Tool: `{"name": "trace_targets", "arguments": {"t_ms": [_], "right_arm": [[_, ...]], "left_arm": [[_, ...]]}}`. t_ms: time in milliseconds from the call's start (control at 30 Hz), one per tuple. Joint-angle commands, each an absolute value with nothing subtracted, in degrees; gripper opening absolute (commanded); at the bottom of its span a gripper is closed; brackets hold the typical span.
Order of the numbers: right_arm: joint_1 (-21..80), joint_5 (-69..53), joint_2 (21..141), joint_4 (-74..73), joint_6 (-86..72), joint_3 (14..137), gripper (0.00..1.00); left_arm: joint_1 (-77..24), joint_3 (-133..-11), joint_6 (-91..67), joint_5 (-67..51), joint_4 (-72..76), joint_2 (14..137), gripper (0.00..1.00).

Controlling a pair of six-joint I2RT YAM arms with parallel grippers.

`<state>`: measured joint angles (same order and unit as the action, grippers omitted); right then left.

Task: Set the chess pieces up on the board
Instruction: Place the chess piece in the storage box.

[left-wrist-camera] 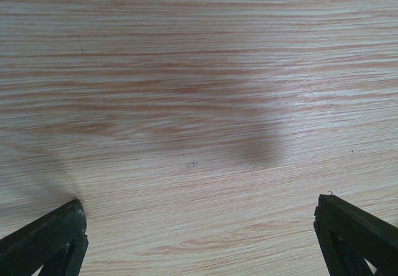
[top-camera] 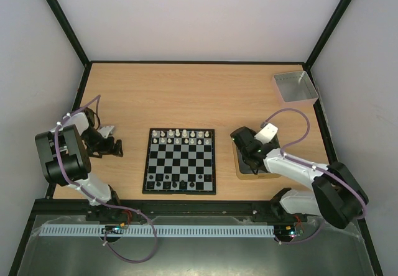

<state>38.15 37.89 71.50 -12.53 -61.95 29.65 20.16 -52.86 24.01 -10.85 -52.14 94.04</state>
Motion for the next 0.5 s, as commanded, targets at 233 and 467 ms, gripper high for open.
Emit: {"name": "trace_targets", "arguments": {"t_ms": [233, 467], "right_arm": [[38.23, 33.58, 60.36, -32.98, -53.64, 41.07, 0.09], [37.8, 29.11, 62.47, -46.76, -47.32, 55.51, 0.15]], "left_arm": [[19.87, -51.25, 25.26, -14.44, -52.16, 94.75, 0.99], [19.92, -51.29, 25.9, -15.2, -52.45, 94.71, 0.99]]}}
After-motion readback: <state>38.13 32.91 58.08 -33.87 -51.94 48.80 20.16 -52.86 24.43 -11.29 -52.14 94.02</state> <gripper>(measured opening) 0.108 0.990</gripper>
